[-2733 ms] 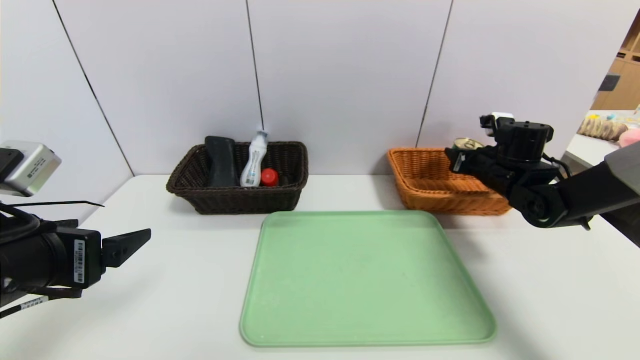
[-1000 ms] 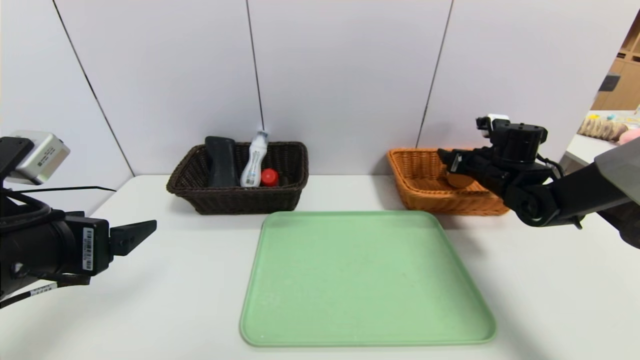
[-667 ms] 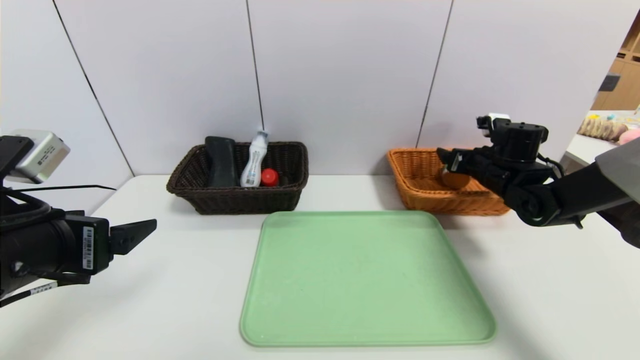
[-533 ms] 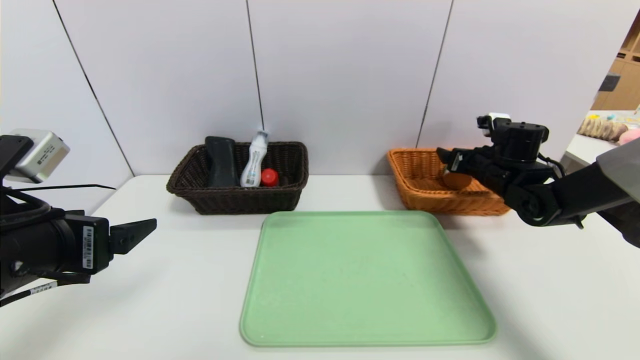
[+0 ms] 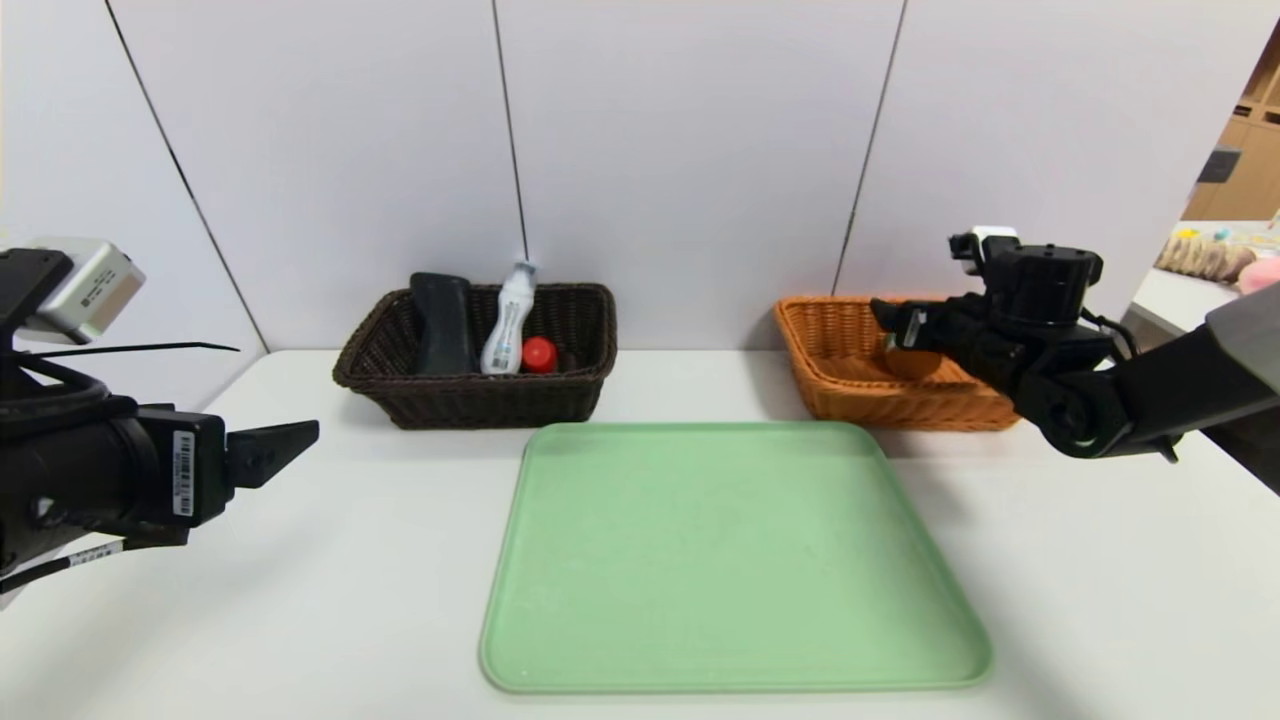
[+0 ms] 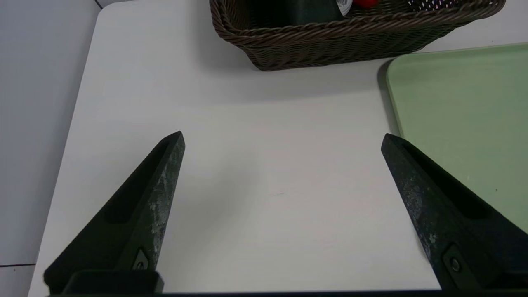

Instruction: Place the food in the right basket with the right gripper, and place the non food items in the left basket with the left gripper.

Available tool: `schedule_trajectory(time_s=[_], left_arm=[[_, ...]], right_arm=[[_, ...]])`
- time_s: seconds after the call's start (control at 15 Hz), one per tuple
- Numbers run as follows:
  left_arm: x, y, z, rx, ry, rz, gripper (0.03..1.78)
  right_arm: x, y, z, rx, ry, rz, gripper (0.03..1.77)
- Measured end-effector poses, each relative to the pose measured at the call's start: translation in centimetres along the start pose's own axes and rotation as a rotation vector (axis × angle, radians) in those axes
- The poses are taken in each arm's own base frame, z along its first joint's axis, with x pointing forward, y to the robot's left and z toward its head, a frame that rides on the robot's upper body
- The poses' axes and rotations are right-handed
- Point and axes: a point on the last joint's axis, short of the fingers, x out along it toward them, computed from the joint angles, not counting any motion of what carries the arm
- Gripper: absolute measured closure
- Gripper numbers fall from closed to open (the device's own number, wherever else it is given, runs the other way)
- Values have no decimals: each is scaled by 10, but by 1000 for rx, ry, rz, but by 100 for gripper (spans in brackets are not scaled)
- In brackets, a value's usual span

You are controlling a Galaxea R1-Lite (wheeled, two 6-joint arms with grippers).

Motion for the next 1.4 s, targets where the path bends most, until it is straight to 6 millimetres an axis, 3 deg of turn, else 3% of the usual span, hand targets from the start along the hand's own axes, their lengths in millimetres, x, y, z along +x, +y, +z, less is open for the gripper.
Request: schedule_trajectory(time_s=[0.33, 0.67, 1.2, 1.4], left_arm=[[2, -1, 1, 55, 3, 10, 12], [0, 0, 7, 48, -20, 29, 12], [-11, 3, 12, 37, -62, 31, 12], [-17, 5, 11, 34, -77, 29, 12]], right_arm=[[-23, -2, 7, -15, 7, 9, 11], [-61, -5, 33, -40, -25, 18, 11], [-155, -8, 106, -68, 63, 107, 11], [-188, -11, 117, -99, 196, 129, 11]])
